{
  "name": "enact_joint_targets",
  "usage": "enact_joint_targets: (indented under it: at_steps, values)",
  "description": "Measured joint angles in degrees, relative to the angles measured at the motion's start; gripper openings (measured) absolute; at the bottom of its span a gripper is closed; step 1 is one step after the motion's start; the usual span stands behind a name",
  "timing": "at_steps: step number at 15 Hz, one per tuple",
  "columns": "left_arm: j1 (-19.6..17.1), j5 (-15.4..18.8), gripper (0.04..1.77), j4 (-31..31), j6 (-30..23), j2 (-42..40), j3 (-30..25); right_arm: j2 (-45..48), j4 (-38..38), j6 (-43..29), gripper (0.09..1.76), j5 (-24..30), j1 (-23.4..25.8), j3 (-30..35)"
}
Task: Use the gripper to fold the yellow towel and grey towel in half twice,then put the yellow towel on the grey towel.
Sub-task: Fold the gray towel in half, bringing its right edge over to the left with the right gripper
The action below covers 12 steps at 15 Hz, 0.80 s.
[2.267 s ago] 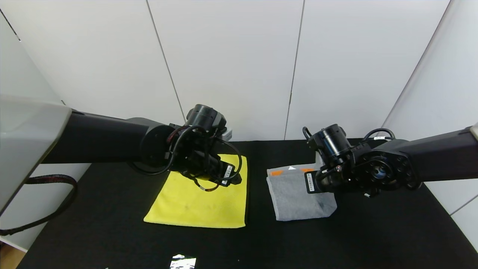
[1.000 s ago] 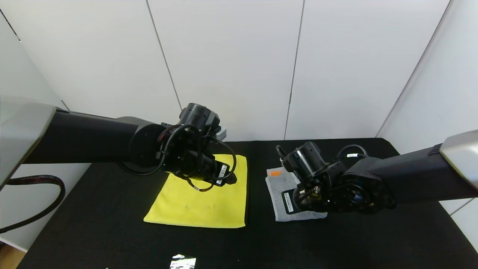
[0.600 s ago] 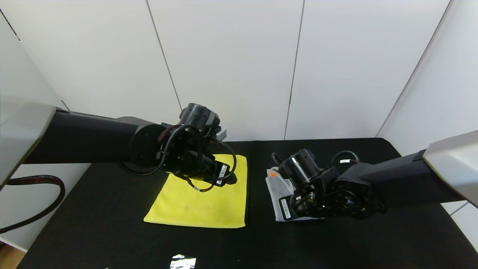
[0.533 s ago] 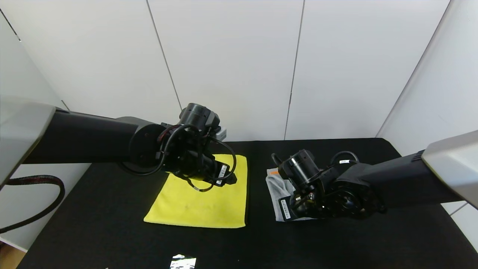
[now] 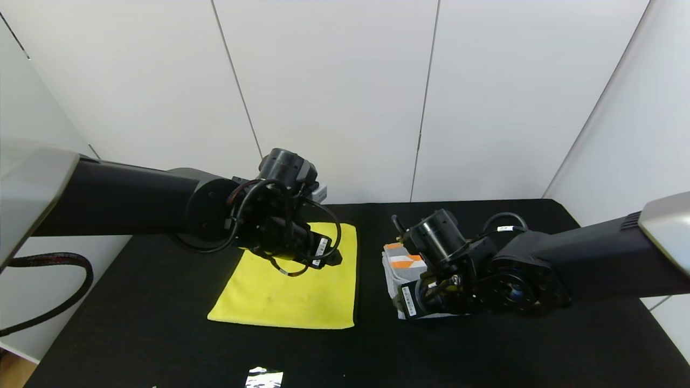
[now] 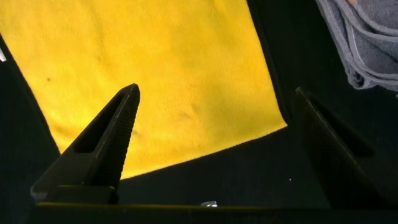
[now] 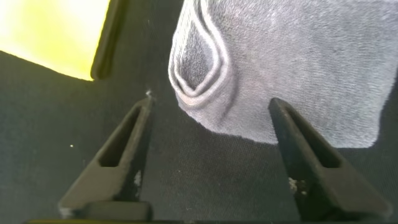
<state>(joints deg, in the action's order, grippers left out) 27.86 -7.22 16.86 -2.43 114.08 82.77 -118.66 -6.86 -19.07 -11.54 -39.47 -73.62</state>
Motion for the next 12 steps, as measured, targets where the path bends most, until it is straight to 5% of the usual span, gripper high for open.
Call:
enact_joint_targets:
  at_steps: [12]
  values:
    - [0.1,0.0,1.72,0.0,0.0,0.0,-0.3,1.5,-1.0,-0.7,1.63,-4.1,3.2,0.0]
